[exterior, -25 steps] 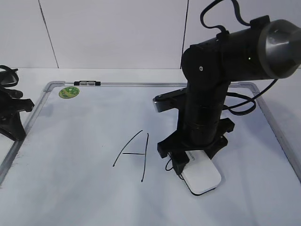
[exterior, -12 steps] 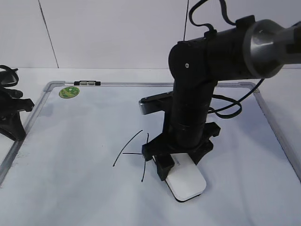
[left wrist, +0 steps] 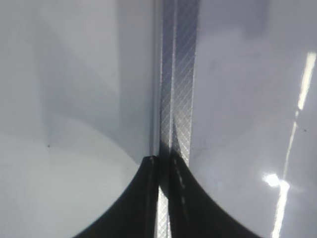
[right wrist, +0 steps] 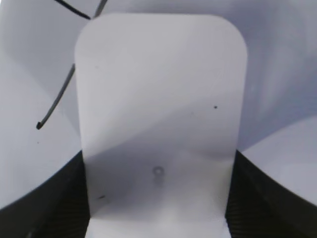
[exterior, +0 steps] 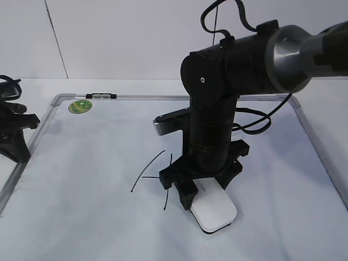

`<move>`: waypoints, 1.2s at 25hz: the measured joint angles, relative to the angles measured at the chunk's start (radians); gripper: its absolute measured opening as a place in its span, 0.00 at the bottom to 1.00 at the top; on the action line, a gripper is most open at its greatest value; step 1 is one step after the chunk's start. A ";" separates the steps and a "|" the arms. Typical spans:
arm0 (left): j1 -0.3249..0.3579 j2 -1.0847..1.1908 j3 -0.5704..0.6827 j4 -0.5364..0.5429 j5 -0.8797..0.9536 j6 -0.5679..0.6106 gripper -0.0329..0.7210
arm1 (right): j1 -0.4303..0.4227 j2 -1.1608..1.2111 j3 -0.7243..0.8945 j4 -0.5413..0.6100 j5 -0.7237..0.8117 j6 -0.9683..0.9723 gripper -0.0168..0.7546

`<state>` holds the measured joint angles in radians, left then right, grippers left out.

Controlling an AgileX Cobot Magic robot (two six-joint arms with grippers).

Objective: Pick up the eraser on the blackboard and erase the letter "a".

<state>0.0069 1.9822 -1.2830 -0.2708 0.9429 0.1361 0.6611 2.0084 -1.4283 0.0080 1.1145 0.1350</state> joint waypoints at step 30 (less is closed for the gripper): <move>0.000 0.000 0.000 -0.002 0.000 0.000 0.06 | -0.049 0.002 -0.005 -0.091 0.013 0.057 0.71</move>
<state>0.0069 1.9822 -1.2830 -0.2723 0.9429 0.1361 0.6118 2.0106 -1.4329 -0.0825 1.1272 0.1916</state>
